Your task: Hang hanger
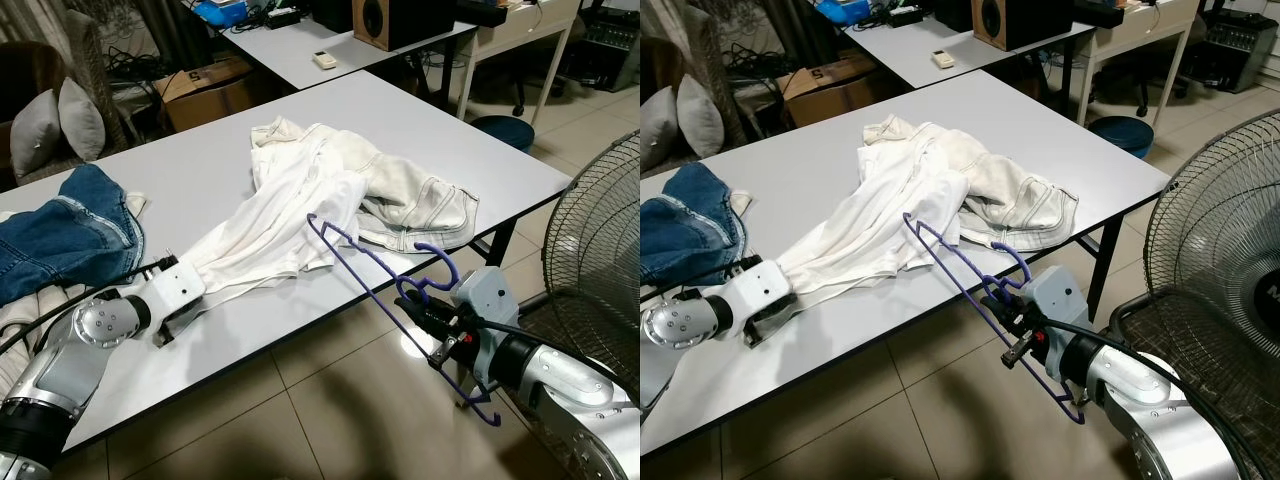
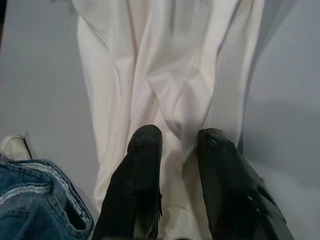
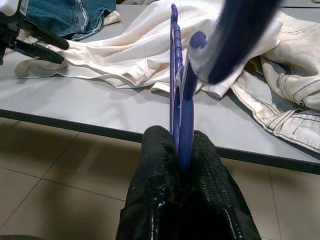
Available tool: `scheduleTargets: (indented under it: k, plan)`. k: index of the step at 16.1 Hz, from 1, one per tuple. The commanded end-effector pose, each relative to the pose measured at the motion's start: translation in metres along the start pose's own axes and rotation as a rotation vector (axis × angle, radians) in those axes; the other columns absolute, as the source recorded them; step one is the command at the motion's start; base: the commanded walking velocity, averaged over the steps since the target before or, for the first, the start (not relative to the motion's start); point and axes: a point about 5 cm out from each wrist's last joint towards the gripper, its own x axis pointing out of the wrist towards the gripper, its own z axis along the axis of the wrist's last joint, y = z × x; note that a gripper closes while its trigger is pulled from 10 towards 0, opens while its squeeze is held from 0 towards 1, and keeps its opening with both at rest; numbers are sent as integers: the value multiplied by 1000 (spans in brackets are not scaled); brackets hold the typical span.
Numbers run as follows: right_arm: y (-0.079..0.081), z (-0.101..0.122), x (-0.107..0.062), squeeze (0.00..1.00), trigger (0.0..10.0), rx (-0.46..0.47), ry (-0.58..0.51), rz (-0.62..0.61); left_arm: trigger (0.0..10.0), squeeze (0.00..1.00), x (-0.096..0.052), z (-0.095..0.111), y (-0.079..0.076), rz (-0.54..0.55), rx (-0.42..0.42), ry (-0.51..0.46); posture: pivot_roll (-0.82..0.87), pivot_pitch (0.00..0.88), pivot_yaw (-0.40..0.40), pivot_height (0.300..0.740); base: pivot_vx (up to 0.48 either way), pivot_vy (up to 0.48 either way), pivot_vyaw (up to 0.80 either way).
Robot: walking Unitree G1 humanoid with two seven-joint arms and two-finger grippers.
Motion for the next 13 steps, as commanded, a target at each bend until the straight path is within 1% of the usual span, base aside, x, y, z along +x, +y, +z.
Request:
scheduleTargets:
  k: [1,3,4,5,6,13]
  plan:
    - [4,6,1,0,10000,-15,-30,14,4784,0,-2,-1,8,9,27,16,-145,0,178,740,0,0,0]
    - [5,6,3,0,10000,-21,-28,19,4863,0,0,-3,3,-13,19,20,-146,0,176,740,0,0,0]
    - [5,6,3,0,10000,-23,-28,19,4706,0,1,-3,2,-12,19,22,-147,0,177,740,0,0,0]
    - [5,6,3,0,10000,-25,-28,20,1569,0,2,-4,2,-6,13,23,-147,0,176,740,0,0,0]
    - [4,6,3,0,10000,-25,-29,20,0,0,2,-4,3,-3,10,23,-146,0,175,740,0,0,0]
    - [8,7,4,0,10000,-29,-33,55,0,0,5,-1,5,-2,-26,-11,-148,0,173,740,0,0,0]
